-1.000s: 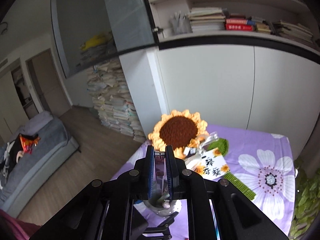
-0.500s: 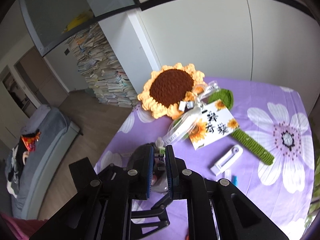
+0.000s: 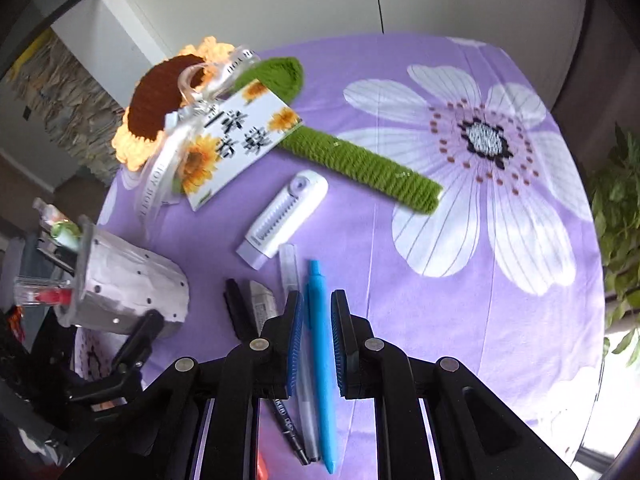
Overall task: Organize stationery
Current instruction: 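Grasp the blue pen on the table with the right gripper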
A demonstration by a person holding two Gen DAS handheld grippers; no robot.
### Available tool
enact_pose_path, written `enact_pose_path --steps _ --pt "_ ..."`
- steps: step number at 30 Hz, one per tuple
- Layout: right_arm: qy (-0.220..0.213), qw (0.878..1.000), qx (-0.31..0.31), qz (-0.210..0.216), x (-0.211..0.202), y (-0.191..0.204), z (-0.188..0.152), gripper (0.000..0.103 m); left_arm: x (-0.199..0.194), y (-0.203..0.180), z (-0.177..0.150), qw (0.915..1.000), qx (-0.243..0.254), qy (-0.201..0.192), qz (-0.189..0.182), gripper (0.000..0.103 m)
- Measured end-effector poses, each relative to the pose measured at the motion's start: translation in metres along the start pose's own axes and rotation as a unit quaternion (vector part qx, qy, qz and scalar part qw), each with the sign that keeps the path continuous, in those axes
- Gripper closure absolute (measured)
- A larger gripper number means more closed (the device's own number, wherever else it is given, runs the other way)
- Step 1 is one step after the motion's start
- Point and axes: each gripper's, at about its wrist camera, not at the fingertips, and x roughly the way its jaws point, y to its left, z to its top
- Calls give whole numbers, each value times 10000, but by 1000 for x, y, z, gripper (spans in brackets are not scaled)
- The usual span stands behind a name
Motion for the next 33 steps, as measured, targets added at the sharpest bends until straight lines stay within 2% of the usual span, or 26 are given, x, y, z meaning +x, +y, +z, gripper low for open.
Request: enact_pose_path --steps 8,17,24,33 --pt "133 9998 62 128 16 -8 3 90 3 1 1 10000 -23 43 -24 31" --pt "46 9991 -364 -225 21 13 10 90 3 1 1 10000 -21 28 -2 31" --pt "54 9981 -31 -609 13 -8 8 90 0 -1 0 10000 -8 0 -3 31" --pt "134 9980 383 -494 11 -24 12 89 0 -2 0 10000 -9 1 8 31"
